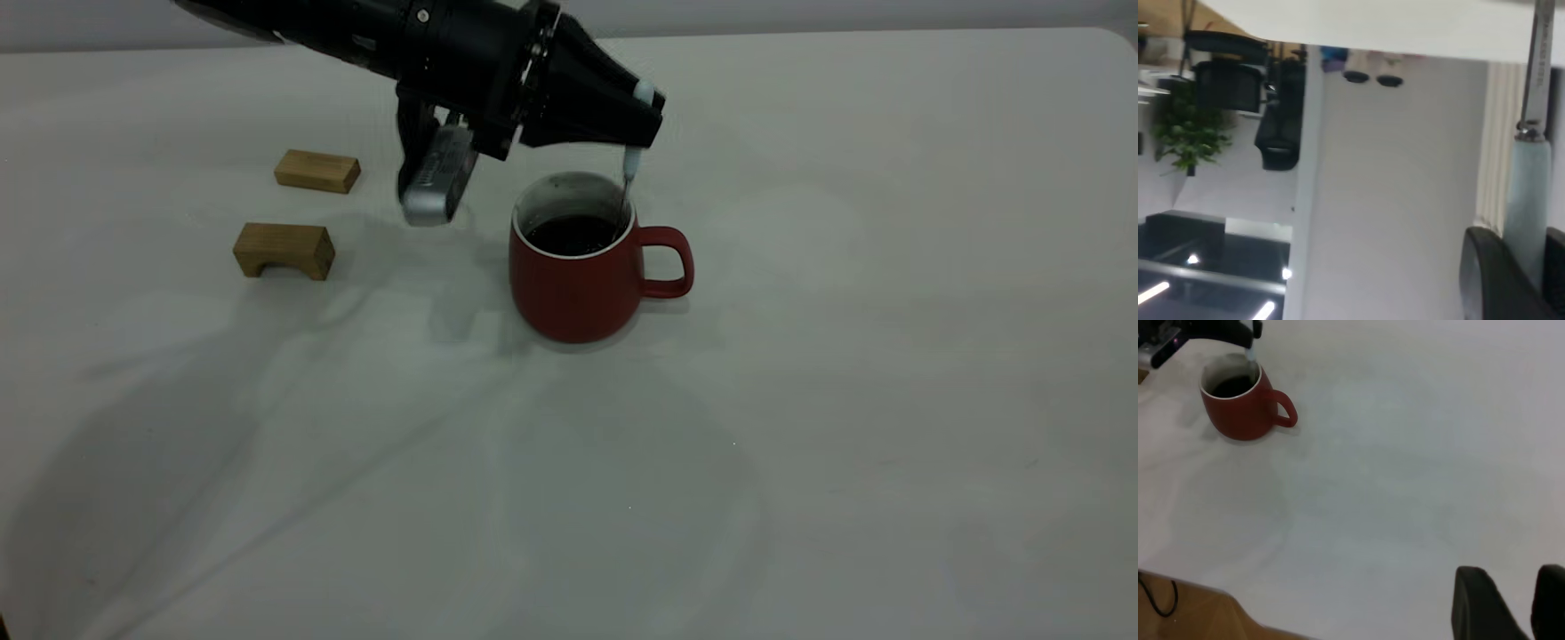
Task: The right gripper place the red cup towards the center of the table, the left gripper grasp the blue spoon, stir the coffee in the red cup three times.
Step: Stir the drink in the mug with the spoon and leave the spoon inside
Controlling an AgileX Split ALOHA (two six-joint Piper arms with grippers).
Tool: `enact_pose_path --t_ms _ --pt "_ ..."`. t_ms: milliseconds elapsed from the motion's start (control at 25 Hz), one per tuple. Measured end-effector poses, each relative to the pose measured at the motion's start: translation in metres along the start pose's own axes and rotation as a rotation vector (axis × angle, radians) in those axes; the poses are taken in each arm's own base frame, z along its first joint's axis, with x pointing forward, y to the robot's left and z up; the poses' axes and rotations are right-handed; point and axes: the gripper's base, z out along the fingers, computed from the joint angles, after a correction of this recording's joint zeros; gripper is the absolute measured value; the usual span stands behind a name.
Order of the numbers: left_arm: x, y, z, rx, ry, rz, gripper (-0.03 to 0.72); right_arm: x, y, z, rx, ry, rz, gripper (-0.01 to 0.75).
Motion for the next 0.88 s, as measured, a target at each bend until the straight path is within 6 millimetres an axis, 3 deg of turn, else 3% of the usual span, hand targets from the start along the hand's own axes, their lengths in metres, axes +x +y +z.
enact_pose_path --t_ms 320,480,680,880 --pt "0.000 -0.010 -0.023 0.058 -0.136 0.125 0.168 0.000 0.000 0.000 0.000 0.001 0.000 0.237" --pt "0.003 -0.013 -0.016 0.090 -0.082 0.115 0.168 0.000 0.000 0.000 0.000 0.001 0.000 0.237" --pt "0.006 -0.001 -0.003 -0.022 -0.031 -0.001 0.168 0.000 0.000 0.000 0.000 0.001 0.000 0.237" --pt "-0.001 0.004 -0.010 -0.093 -0.108 -0.019 0.168 0.000 0.000 0.000 0.000 0.001 0.000 0.237"
